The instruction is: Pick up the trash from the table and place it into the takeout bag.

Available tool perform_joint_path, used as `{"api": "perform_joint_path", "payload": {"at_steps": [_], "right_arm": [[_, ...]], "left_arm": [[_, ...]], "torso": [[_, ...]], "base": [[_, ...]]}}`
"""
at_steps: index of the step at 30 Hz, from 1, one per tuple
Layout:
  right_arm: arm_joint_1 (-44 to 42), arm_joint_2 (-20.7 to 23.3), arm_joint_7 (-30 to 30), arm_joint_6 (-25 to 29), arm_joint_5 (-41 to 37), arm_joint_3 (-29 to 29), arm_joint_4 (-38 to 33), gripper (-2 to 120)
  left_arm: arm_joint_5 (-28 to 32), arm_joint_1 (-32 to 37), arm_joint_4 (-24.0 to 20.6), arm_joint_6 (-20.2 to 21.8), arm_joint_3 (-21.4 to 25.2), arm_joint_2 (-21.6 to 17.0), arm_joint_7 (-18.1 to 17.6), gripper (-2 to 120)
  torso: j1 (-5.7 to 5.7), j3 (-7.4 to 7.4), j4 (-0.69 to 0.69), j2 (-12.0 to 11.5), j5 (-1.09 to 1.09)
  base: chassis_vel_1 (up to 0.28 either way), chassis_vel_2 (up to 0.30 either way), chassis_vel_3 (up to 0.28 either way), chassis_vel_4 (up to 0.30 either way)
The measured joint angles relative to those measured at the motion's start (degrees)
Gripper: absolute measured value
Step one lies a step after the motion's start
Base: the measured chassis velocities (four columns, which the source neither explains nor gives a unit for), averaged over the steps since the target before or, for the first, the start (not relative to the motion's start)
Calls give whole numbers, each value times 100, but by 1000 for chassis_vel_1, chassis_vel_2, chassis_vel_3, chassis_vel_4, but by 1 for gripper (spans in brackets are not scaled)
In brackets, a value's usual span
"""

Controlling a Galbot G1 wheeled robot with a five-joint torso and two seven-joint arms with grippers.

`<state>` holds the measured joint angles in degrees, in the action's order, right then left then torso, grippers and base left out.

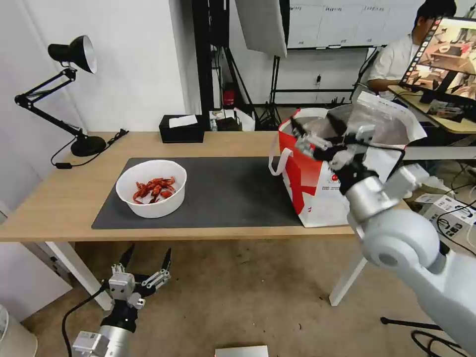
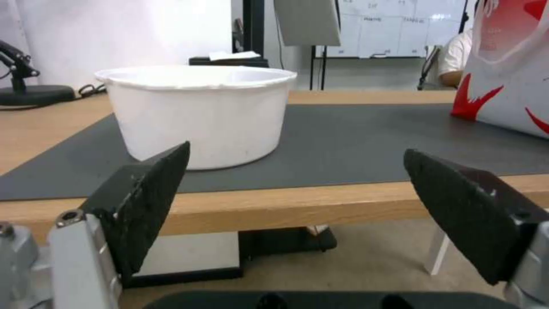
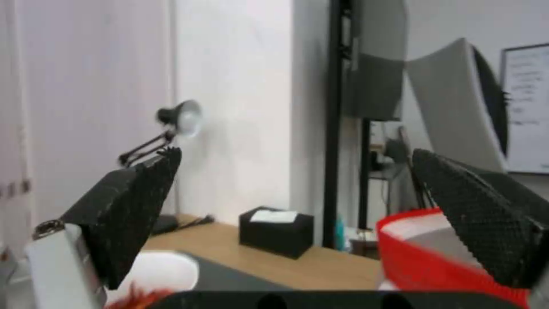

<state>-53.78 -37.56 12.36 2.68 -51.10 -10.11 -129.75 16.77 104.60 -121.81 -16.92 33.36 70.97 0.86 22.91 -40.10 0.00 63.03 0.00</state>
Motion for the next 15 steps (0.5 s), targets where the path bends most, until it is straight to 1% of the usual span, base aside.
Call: {"api": "perform_joint_path", "payload": {"at_steps": [2, 3, 5, 6, 7, 10, 12, 14, 15], "right_arm": [[-441, -6, -349, 231, 347, -143, 6, 100], [-441, -6, -349, 231, 347, -143, 6, 100], [-984, -83, -613, 437, 708, -320, 33, 100], [-1570, -231, -798, 606, 1047, -494, 57, 100], [-1570, -231, -798, 606, 1047, -494, 57, 100], [-2654, -714, -942, 980, 1875, -763, 261, 100], [-2749, -776, -942, 1019, 1976, -770, 301, 100], [-3236, -1127, -865, 1170, 2528, -781, 514, 100], [-3236, -1127, -865, 1170, 2528, -781, 514, 100]], "left_arm": [[-2, 3, 0, -5, 2, 4, 2, 100], [-2, 3, 0, -5, 2, 4, 2, 100], [0, 16, 0, -10, 8, 7, 3, 100], [2, 30, 0, -20, 12, 14, 10, 100], [2, 30, 0, -20, 12, 14, 10, 100], [0, 38, 30, -44, 15, 40, 20, 100], [-2, 38, 39, -46, 11, 40, 22, 100], [-18, 24, 66, -51, -7, 41, 26, 100], [-18, 24, 66, -51, -7, 41, 26, 100]], "torso": [[0, 0, 0, 0, -1], [0, 0, 0, 0, -1], [0, 0, 0, -1, 1], [0, 0, -1, 0, 1], [0, 0, -1, 0, 1], [-1, 1, -1, 0, -1], [-1, 0, -1, 0, -1], [0, 0, -1, -1, 1], [0, 0, -1, -1, 1]], "base": [[0, 0, 0, 0], [0, 0, 0, 0], [0, 0, 0, 0], [0, 0, 0, 0], [0, 0, 0, 0], [0, 0, 0, 0], [0, 0, 0, 0], [0, 0, 0, 0], [0, 0, 0, 0]]}}
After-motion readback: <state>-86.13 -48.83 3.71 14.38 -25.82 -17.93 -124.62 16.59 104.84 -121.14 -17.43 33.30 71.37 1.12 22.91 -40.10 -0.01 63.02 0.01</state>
